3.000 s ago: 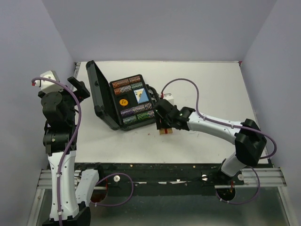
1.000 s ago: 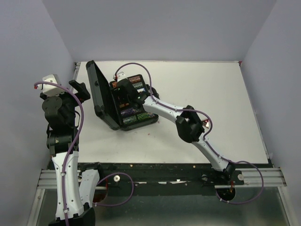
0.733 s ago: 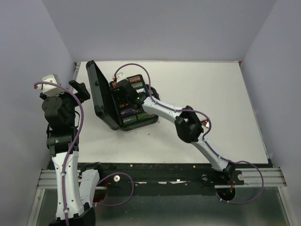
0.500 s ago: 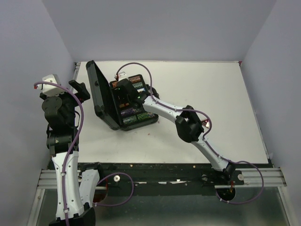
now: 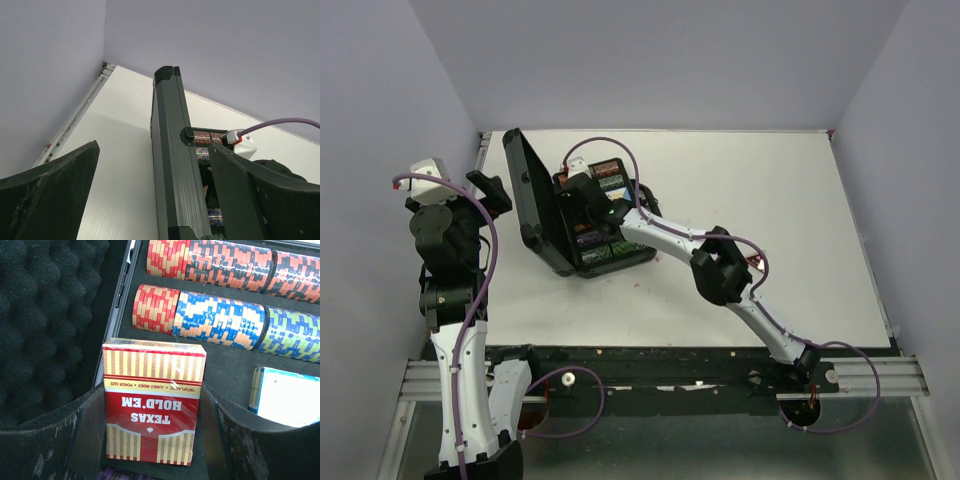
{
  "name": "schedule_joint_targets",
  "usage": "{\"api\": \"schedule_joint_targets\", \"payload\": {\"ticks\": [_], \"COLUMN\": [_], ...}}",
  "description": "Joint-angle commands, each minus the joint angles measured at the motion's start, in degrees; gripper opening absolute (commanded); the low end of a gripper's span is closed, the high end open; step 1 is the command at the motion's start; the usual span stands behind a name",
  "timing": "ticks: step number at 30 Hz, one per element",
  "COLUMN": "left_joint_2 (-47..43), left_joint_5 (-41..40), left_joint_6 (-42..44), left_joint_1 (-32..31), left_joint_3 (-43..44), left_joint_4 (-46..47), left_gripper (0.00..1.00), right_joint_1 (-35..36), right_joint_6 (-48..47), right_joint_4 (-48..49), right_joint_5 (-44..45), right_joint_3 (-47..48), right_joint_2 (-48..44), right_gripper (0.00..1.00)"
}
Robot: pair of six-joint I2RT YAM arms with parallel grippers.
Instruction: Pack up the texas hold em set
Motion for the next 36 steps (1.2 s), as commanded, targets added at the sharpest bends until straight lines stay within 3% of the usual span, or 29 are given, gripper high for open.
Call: {"api": "schedule_joint_targets", "payload": {"ticks": [1, 15, 19, 25, 29, 36], "left_joint_2": [-0.15, 0.03, -0.24, -0.41, -0.50, -0.59], "left_joint_5": [1.13, 1.21, 0.34, -0.02, -0.11, -0.02], "left_joint_6": [-0.54, -0.62, -0.54, -0.27, -0.27, -0.27], "left_joint_1": [0.46, 0.55, 0.55, 0.55, 0.55, 0.55], "left_joint_3": [-0.61, -0.61, -0.43, -0.43, -0.43, -0.52], "left_joint_4": [1.32, 1.15, 0.88, 0.88, 0.79, 0.97], "left_gripper": [0.99, 0.99, 0.99, 0.99, 0.99, 0.99], "right_joint_1": [1.77, 2.04, 2.04, 1.60, 0.90, 0.28], "right_joint_6": [-1.02, -0.40, -0.48, -1.28, -1.28, -1.28], "right_joint_4": [-13.76, -18.17, -16.85, -15.53, -13.51, -8.33], "right_joint_5": [4.17, 3.48, 2.60, 3.03, 2.60, 0.23], "right_joint_3": [-2.74, -1.59, -1.24, 1.31, 0.26, -3.78], "right_joint_2": [0.01, 0.27, 0.27, -0.60, -2.89, -7.72], "right_gripper": [0.01, 0.01, 0.44, 0.86, 0.95, 0.97]}}
